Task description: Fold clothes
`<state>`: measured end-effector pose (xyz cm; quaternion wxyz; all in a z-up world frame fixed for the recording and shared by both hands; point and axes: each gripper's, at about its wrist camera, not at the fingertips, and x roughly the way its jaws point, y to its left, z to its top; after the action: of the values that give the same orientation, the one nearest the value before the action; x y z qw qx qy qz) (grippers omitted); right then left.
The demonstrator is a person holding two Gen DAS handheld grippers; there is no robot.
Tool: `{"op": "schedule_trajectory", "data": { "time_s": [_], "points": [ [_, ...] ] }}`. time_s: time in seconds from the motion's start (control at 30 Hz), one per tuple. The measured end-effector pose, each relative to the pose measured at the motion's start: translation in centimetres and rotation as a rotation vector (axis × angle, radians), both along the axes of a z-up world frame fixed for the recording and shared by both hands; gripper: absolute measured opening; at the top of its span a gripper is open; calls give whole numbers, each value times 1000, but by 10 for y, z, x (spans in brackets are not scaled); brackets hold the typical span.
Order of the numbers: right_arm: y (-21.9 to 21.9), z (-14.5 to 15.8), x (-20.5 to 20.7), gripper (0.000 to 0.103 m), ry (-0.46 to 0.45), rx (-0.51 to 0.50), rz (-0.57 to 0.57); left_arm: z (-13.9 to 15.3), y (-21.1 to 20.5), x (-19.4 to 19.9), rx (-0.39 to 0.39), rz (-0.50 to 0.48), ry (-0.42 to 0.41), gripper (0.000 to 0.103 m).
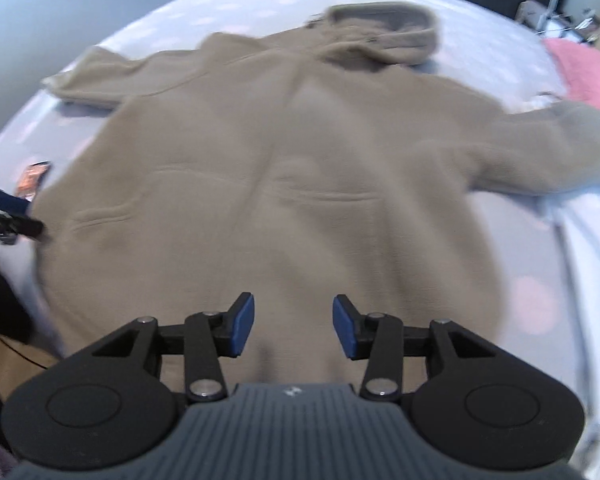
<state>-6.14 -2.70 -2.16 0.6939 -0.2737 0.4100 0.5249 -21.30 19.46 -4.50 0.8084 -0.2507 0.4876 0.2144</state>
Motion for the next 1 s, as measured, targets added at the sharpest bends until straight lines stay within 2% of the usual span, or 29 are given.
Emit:
{"op": "schedule_trajectory", "data": {
  "time_s": [0.1,0.2,0.23,0.37,0.4,0.47,0.57,0.63,0.83,1.0],
  "points": [
    [10,-13,-20,48,13,-26,56,-18,-11,11,0,-69,24,63],
    [19,-23,-37,48,-7,-59,108,-28,-16,22,41,-110,34,62],
    [21,-25,-42,48,-13,-65,123,-28,-18,24,44,-120,29,58],
    [26,-30,-53,48,-26,-62,170,-21,-20,30,40,-167,-10,31],
    [27,-32,-55,48,-30,-61,182,-16,-19,32,31,-176,-31,29],
    [29,-30,-62,48,-38,-46,213,-7,-17,36,7,-193,-78,28],
    [32,-26,-69,49,-37,-9,278,9,-5,48,-83,-194,-177,28],
    [33,-21,-76,49,-43,16,318,20,3,60,-107,-219,-217,28],
    [35,1,-96,49,-65,109,427,35,16,107,-99,-289,-230,28],
    [39,6,-103,50,-159,111,446,32,26,127,-131,-283,-253,28]
  ]
}}
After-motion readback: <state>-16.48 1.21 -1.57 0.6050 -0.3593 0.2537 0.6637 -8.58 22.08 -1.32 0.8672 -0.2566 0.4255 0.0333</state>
